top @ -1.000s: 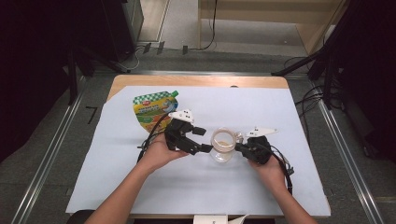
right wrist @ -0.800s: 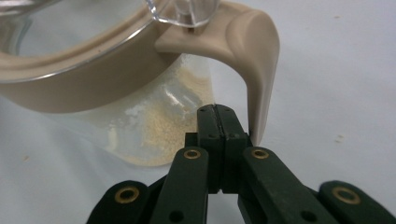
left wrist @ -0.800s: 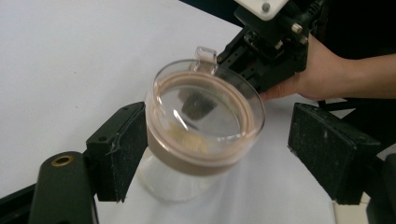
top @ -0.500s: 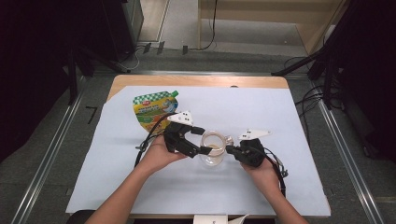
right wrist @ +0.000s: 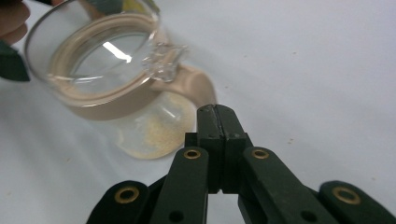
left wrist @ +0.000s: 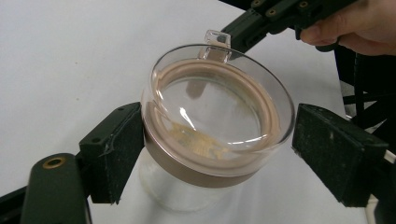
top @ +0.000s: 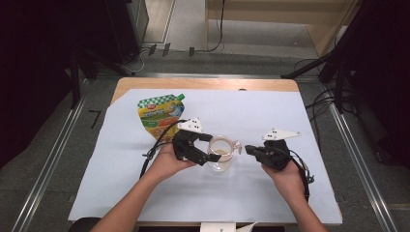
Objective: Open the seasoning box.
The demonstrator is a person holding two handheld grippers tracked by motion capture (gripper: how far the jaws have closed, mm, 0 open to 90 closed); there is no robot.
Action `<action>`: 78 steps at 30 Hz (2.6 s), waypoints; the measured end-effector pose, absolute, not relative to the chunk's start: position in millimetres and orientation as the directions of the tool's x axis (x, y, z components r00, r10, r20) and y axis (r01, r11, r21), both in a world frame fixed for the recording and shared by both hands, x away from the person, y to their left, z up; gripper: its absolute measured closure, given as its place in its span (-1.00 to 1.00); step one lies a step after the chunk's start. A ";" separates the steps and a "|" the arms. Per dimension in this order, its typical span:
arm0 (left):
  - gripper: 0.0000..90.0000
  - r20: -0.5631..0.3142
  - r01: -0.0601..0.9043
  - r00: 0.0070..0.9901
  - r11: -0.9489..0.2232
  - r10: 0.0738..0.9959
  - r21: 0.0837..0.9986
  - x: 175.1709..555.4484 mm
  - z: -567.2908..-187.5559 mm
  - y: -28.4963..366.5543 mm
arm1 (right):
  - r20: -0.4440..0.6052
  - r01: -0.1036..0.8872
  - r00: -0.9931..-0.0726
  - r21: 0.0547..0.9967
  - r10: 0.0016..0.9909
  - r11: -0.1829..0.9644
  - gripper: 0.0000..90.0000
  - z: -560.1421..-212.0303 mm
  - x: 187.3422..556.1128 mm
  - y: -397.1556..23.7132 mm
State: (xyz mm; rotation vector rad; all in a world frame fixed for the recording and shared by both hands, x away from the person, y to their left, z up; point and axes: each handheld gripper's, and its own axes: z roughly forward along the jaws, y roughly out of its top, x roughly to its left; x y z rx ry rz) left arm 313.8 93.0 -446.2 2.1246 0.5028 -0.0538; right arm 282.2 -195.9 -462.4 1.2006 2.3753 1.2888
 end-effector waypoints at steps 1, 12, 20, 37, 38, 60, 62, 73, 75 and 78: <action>-0.62 -0.221 0.368 0.917 -0.491 0.333 0.790 313.6 -447.9 92.7 | 0.208 0.572 -0.652 0.766 0.730 0.292 1.00 -463.3 284.3 -196.5; -0.77 -0.159 0.337 0.919 -0.510 0.360 0.792 309.6 -459.4 79.0 | 0.212 0.598 -0.634 0.744 0.743 0.298 1.00 -477.4 300.4 -186.1; -0.79 -0.161 0.338 0.915 -0.488 0.369 0.805 309.1 -463.2 76.9 | 0.205 0.600 -0.630 0.741 0.749 0.302 1.00 -480.9 298.7 -180.6; -0.78 -0.131 0.313 0.918 -0.480 0.375 0.819 306.7 -454.2 76.0 | 0.206 0.603 -0.624 0.740 0.754 0.297 1.00 -480.8 297.9 -179.8; -0.78 -0.131 0.313 0.918 -0.480 0.375 0.819 306.7 -454.2 76.0 | 0.206 0.603 -0.624 0.740 0.754 0.297 1.00 -480.8 297.9 -179.8; -0.72 -0.127 0.288 0.931 -0.470 0.343 0.834 311.1 -435.4 66.6 | 0.212 0.608 -0.622 0.738 0.753 0.294 1.00 -482.7 298.4 -179.9; -0.72 -0.128 0.288 0.931 -0.472 0.342 0.834 312.0 -433.3 64.7 | 0.214 0.608 -0.622 0.738 0.753 0.293 1.00 -483.3 298.5 -180.1; -0.72 -0.187 0.330 0.927 -0.467 0.325 0.820 321.3 -424.9 50.3 | 0.228 0.620 -0.613 0.732 0.756 0.281 1.00 -484.6 297.5 -180.3; -0.72 -0.186 0.327 0.929 -0.471 0.320 0.820 323.1 -423.1 46.8 | 0.230 0.621 -0.612 0.732 0.757 0.280 1.00 -484.9 297.5 -180.5; -0.72 -0.183 0.323 0.930 -0.475 0.318 0.818 324.9 -420.4 40.4 | 0.233 0.624 -0.610 0.730 0.757 0.278 1.00 -485.2 297.3 -180.7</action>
